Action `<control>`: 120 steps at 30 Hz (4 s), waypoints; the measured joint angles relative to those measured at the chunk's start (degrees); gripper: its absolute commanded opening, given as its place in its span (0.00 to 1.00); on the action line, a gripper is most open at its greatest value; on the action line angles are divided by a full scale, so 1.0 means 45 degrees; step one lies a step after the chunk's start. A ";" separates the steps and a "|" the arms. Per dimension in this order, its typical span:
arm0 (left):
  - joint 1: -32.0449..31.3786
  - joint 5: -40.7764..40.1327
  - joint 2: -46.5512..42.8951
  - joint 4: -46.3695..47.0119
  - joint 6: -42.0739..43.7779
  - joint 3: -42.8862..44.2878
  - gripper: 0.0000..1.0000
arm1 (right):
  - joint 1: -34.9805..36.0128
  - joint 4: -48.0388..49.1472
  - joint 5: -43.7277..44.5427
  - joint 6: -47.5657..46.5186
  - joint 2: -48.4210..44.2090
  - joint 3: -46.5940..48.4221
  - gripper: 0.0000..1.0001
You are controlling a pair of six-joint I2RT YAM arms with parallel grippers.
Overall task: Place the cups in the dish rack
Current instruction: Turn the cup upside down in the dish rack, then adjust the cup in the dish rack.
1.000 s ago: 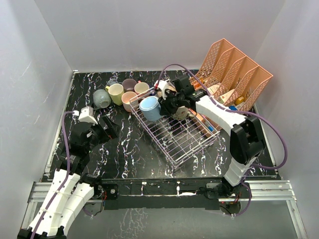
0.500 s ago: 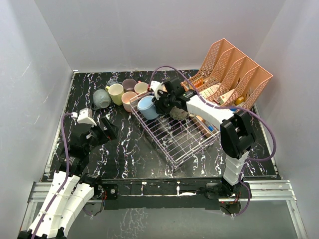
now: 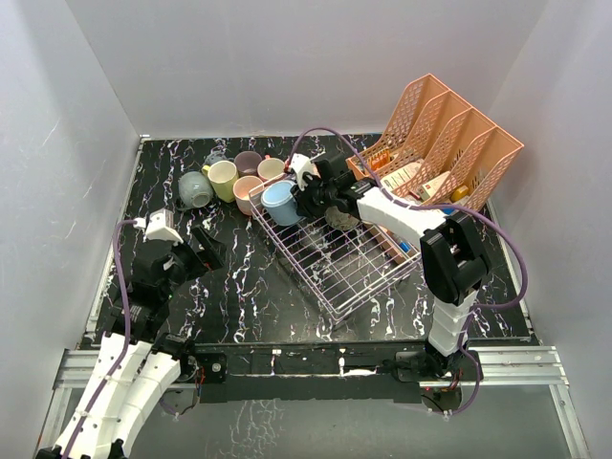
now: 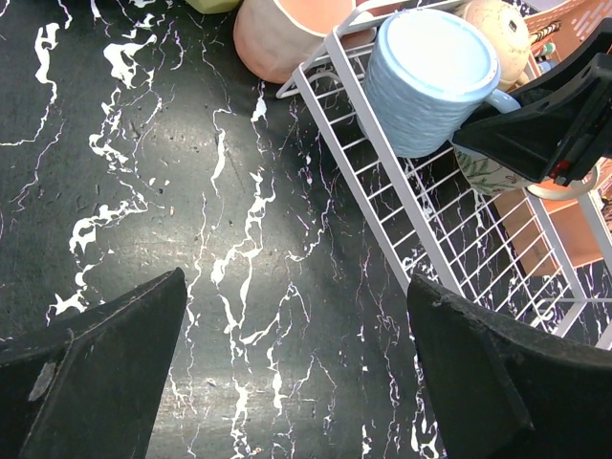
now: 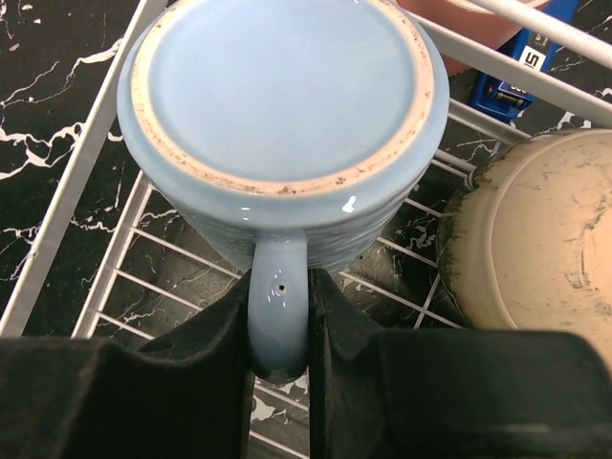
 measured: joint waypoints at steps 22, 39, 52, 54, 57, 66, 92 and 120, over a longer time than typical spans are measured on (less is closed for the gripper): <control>0.0000 0.0058 -0.0248 -0.0092 -0.0262 -0.0185 0.97 | 0.0107 0.2152 0.0486 -0.0019 -0.0355 -0.1428 0.25; 0.0000 0.0121 -0.0355 -0.0092 -0.0355 -0.0209 0.97 | 0.0185 0.2040 0.0316 -0.0325 -0.0442 -0.1491 0.39; 0.0000 0.0214 -0.0321 -0.0214 -0.0359 -0.0209 0.97 | 0.0165 0.1394 0.0000 -0.0801 -0.1243 -0.1491 0.54; 0.0000 0.0272 -0.0321 -0.0238 -0.0369 -0.0209 0.97 | 0.0112 0.1384 -0.0015 -0.0913 -0.1443 -0.1486 0.56; 0.0000 0.0369 -0.0306 -0.0238 -0.0398 -0.0204 0.97 | 0.0063 0.1307 -0.0146 -0.1020 -0.1540 -0.1481 0.57; 0.0000 0.0593 -0.0219 -0.0233 -0.0461 -0.0131 0.97 | 0.0039 0.0588 -0.0782 -0.1404 -0.1885 -0.1477 0.62; 0.0000 0.1467 0.0301 0.0068 -0.0607 0.0369 0.97 | 0.0039 -0.2356 -0.4260 -0.3764 -0.2929 -0.0102 0.62; 0.0000 0.1719 0.0257 0.0636 -0.1151 -0.0228 0.97 | 0.0602 -0.3303 -0.3793 -0.5421 -0.0602 0.2720 0.62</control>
